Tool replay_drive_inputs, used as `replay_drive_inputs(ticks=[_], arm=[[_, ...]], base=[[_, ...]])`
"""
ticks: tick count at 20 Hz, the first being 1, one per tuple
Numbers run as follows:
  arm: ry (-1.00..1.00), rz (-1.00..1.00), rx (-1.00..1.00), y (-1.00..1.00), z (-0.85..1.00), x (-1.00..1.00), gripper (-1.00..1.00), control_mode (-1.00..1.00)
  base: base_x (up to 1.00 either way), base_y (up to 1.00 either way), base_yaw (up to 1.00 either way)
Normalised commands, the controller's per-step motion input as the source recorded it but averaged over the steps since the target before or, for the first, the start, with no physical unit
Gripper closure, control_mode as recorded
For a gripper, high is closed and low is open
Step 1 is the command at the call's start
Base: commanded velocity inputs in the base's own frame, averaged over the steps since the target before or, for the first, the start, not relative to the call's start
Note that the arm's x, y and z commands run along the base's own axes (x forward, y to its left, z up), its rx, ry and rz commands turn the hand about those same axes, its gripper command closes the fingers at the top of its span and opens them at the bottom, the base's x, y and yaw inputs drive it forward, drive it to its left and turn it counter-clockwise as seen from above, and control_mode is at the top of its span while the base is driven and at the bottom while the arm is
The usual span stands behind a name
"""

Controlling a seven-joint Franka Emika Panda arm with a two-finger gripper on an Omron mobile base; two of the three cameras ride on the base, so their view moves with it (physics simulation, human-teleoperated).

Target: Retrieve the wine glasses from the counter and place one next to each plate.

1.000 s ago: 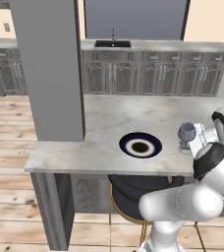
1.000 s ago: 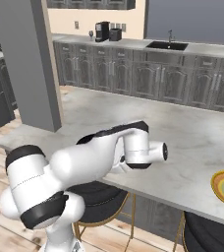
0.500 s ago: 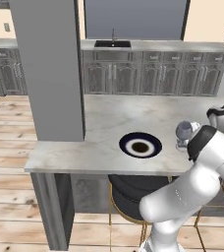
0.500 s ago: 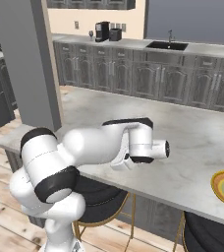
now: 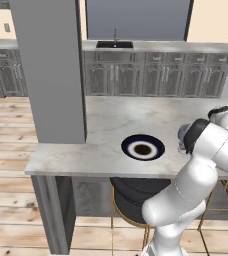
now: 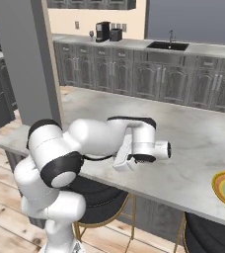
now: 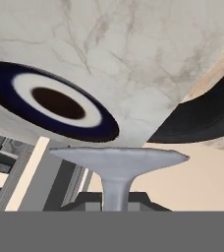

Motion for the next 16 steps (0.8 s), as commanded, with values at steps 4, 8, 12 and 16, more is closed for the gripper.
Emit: replay_drive_inputs(ticks=[4, 8, 12, 16], arm=[[0.00, 0.00, 0.00, 0.00, -0.22, 0.13, 1.00, -1.00], [0.00, 0.00, 0.00, 0.00, -0.15, 0.10, 1.00, -1.00], [0.00, 0.00, 0.00, 0.00, -0.10, 0.28, 1.00, -1.00], [0.00, 0.00, 0.00, 0.01, -0.11, 0.25, 1.00, -1.00]], base=[[0.00, 0.00, 0.00], [0.00, 0.00, 0.00], [0.00, 0.00, 0.00], [0.00, 0.00, 0.00]])
